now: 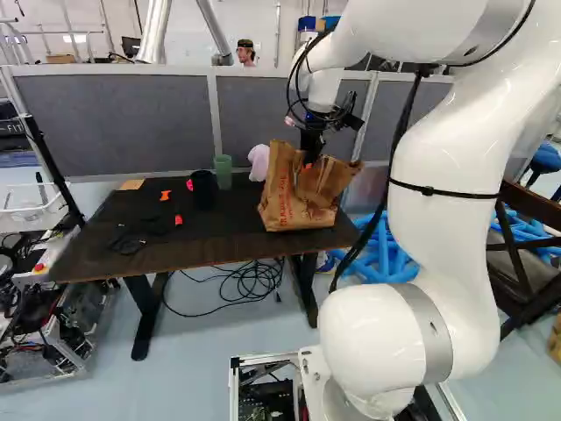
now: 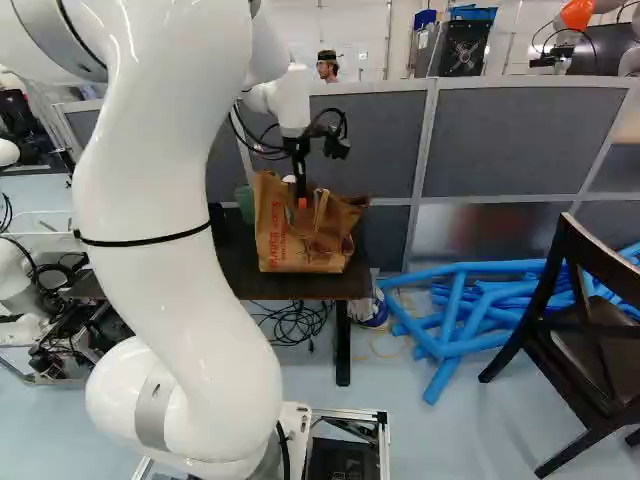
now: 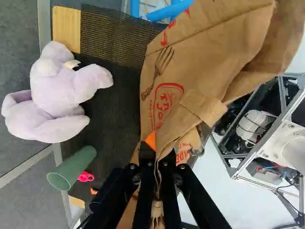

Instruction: Pick up the bag on the ground and place it on the table

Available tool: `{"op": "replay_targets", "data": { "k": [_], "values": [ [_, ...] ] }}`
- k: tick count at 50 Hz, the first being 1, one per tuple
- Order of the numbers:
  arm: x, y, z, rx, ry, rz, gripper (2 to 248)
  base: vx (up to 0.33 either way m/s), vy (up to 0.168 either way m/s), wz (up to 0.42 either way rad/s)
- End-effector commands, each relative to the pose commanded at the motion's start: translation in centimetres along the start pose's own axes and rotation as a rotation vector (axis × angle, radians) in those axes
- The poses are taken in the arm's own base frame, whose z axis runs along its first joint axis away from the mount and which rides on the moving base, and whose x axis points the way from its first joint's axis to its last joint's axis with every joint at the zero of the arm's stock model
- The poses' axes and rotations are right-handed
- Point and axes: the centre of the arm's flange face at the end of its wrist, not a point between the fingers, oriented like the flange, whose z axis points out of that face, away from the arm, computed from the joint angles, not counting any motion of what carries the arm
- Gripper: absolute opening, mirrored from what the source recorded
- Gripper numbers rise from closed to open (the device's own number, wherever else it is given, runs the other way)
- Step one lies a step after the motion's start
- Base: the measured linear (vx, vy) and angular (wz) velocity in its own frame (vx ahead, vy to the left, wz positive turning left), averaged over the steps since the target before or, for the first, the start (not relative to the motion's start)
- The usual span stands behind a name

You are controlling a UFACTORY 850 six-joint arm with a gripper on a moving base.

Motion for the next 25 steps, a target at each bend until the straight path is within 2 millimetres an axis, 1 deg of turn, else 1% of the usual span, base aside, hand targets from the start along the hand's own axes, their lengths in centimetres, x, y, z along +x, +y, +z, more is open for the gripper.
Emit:
{"op": "replay_targets", "data": {
  "k": [18,19,23,24,25],
  "values": [
    [0.05,-0.07,0.30,-0.005,-0.002,0.000,21,0.000,0.000,0.000],
    [0.05,-0.07,0.30,-0.005,-0.002,0.000,26,0.000,0.000,0.000],
    [0.05,-0.07,0.30,-0.005,-0.002,0.000,26,0.000,0.000,0.000],
    [0.05,-0.07,0.30,-0.005,-0.002,0.000,57,0.000,0.000,0.000],
    [0.05,-0.07,0.30,-0.005,-0.002,0.000,57,0.000,0.000,0.000]
  ]
}}
